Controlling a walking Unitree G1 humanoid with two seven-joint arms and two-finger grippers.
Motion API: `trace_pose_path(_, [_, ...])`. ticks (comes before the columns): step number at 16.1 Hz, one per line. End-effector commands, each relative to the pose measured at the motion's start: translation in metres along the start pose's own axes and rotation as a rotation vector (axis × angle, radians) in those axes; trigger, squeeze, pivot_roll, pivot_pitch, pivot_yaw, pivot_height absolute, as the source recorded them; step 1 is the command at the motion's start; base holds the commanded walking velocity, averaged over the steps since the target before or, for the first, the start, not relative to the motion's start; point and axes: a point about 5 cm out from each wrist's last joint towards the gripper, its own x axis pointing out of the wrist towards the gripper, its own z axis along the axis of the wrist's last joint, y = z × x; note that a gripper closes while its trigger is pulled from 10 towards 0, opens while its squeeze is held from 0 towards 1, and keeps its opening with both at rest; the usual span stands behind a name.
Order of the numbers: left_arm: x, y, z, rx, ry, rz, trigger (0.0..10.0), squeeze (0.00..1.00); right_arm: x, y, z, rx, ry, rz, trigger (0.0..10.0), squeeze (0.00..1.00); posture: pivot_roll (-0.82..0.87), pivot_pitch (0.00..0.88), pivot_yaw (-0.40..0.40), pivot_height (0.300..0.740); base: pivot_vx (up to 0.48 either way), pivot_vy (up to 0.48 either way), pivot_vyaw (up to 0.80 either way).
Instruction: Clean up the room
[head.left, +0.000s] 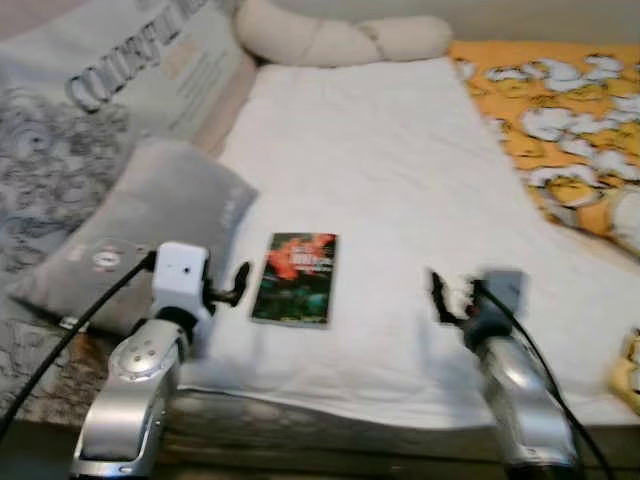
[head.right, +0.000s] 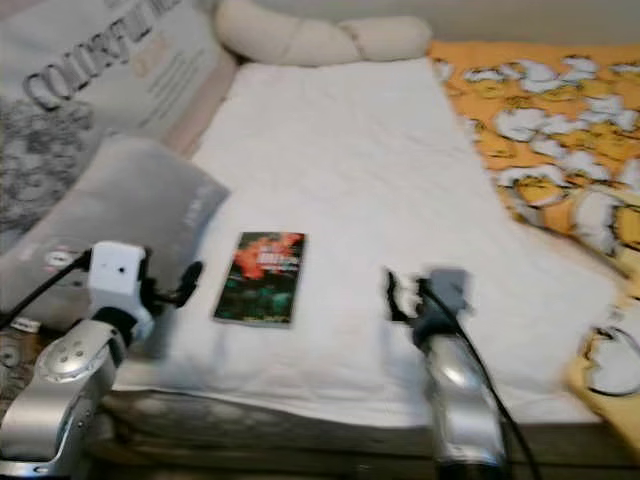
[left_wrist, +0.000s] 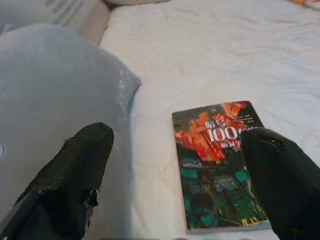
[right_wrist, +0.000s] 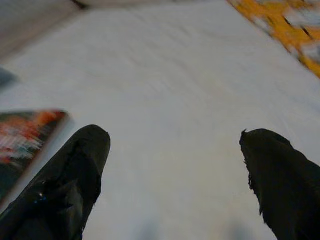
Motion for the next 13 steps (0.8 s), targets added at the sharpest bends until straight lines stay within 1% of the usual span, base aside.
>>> trace_pose_path(1, [-0.001,0.000,-0.001,-0.002,-0.007,0.022,10.0,0.00,0.003,-0.002,0.006,-0.036,-0.015,0.000,10.0,1.00,-0.01,0.000,0.067,0.740,0.000,-0.454,0.00])
trace_pose_path(2, [0.001,0.002,-0.001,0.016,-0.010,0.042,10.0,0.00,0.003,0.002,0.006,-0.038,-0.009,0.015,10.0,1.00,-0.01,0.000,0.067,0.740,0.000,-0.424,0.00])
trace_pose_path(4, [0.004,0.001,-0.001,-0.021,-0.007,0.030,10.0,0.00,0.005,0.005,0.008,-0.053,-0.009,0.030,10.0,1.00,-0.02,0.000,0.070,0.740,0.000,-0.433,0.00])
trace_pose_path(5, [0.004,-0.001,-0.001,-0.014,-0.006,0.024,10.0,0.00,0.005,0.005,0.011,-0.057,-0.016,0.032,10.0,1.00,-0.02,0.000,0.071,0.740,0.000,-0.435,0.00])
trace_pose_path(7, [0.003,-0.004,-0.004,-0.012,0.002,0.024,10.0,0.00,0.005,0.004,0.012,-0.060,-0.016,0.032,10.0,1.00,-0.01,0.000,0.060,0.740,0.000,-0.435,0.00])
trace_pose_path(9, [0.003,-0.003,-0.005,-0.008,0.006,0.027,10.0,0.00,0.004,0.008,0.011,-0.061,-0.002,0.046,10.0,1.00,-0.01,0.000,0.061,0.740,0.000,-0.433,0.00])
trace_pose_path(13, [0.002,-0.004,-0.006,0.000,0.009,0.030,10.0,0.00,0.003,0.009,0.012,-0.059,-0.001,0.043,10.0,1.00,0.00,0.000,0.057,0.740,0.000,-0.434,0.00])
